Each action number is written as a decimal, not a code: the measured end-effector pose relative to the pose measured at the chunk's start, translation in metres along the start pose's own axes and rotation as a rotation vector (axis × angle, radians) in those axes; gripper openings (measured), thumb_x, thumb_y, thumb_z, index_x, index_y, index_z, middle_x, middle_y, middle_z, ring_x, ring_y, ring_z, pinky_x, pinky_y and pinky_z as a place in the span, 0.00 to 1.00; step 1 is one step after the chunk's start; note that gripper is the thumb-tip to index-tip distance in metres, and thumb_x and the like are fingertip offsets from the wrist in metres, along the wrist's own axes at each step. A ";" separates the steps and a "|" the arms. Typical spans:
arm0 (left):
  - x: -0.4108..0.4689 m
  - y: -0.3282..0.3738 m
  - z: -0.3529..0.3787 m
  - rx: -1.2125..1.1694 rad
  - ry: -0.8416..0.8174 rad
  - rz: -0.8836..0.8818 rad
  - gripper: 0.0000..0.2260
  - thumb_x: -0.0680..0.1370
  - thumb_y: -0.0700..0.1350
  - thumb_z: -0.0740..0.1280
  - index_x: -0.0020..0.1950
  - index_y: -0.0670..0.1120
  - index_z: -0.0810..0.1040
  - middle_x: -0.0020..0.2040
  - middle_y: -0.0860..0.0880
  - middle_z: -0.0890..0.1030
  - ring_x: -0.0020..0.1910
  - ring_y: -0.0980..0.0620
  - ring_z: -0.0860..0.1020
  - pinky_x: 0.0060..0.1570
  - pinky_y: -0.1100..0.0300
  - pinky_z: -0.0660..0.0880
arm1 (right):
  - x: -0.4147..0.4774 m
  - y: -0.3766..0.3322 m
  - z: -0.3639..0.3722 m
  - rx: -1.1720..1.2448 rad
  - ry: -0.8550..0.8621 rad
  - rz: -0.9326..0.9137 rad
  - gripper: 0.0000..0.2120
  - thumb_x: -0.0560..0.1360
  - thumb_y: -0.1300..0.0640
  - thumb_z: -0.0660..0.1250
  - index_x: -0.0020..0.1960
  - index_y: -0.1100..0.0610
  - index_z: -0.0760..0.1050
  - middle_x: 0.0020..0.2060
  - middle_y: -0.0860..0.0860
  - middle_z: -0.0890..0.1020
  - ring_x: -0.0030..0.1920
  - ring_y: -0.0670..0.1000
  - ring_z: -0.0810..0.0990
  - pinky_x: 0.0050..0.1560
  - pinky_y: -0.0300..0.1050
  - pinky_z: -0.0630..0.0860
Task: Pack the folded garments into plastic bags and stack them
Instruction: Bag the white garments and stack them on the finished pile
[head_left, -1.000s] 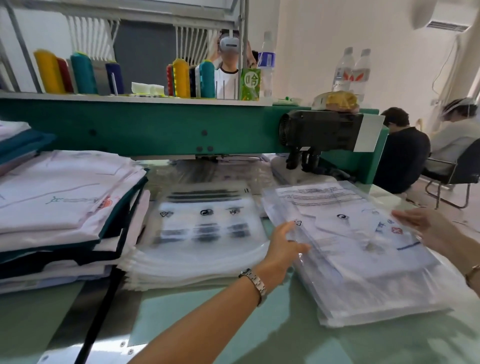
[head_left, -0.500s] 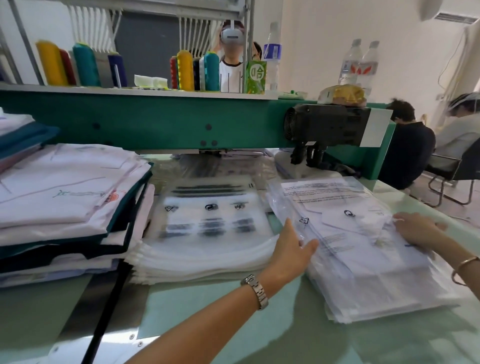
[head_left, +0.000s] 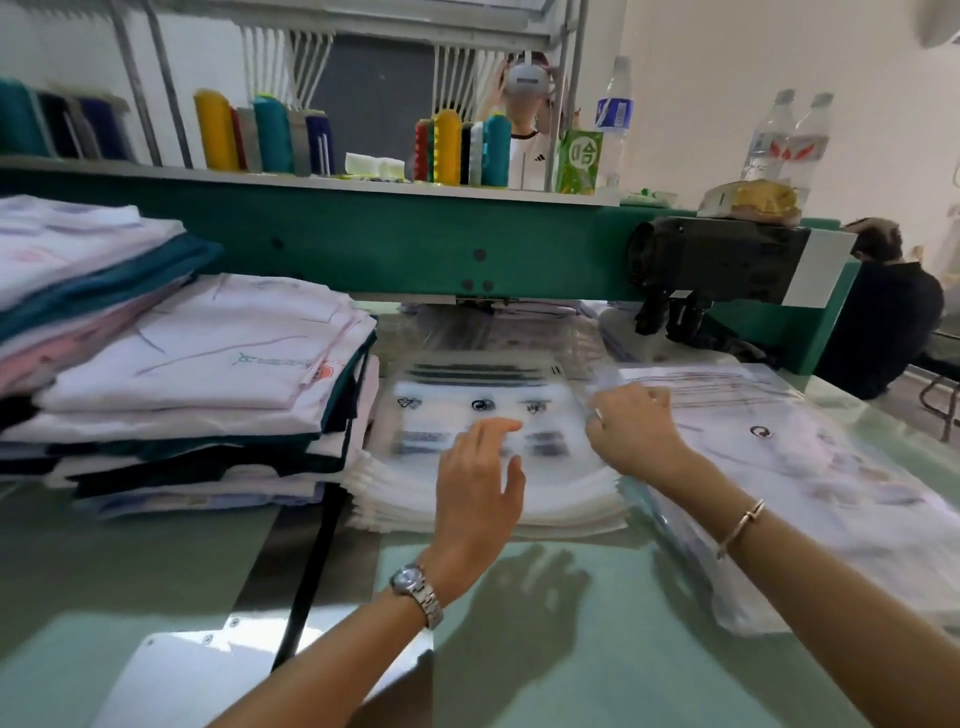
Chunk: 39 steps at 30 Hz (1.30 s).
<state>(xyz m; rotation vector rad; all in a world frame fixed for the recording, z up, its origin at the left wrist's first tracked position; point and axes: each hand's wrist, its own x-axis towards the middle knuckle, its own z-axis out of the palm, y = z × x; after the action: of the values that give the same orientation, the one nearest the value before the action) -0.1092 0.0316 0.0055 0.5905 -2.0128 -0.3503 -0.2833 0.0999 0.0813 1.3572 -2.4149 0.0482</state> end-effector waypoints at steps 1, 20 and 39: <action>-0.002 -0.009 -0.009 0.040 0.026 -0.005 0.17 0.76 0.38 0.67 0.63 0.48 0.75 0.57 0.53 0.77 0.54 0.53 0.75 0.54 0.61 0.70 | -0.002 -0.021 0.001 0.032 -0.010 -0.044 0.15 0.77 0.55 0.56 0.60 0.54 0.75 0.59 0.53 0.79 0.61 0.55 0.73 0.62 0.50 0.61; -0.024 -0.103 -0.084 0.586 0.102 -0.029 0.12 0.79 0.43 0.64 0.61 0.44 0.79 0.56 0.48 0.80 0.54 0.46 0.76 0.48 0.53 0.72 | -0.035 -0.165 0.072 0.778 0.109 -0.339 0.11 0.79 0.52 0.63 0.48 0.58 0.80 0.43 0.52 0.84 0.45 0.53 0.80 0.48 0.51 0.75; -0.023 -0.108 -0.093 0.532 0.115 -0.040 0.05 0.72 0.47 0.75 0.44 0.51 0.80 0.48 0.51 0.77 0.47 0.48 0.73 0.42 0.54 0.68 | -0.043 -0.173 0.074 0.799 0.446 -0.297 0.08 0.74 0.62 0.70 0.53 0.55 0.81 0.47 0.48 0.83 0.47 0.50 0.80 0.50 0.44 0.70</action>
<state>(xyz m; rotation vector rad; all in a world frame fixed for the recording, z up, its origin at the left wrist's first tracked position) 0.0095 -0.0472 -0.0171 0.9551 -1.9841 0.2051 -0.1410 0.0272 -0.0277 1.7570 -1.8368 1.2008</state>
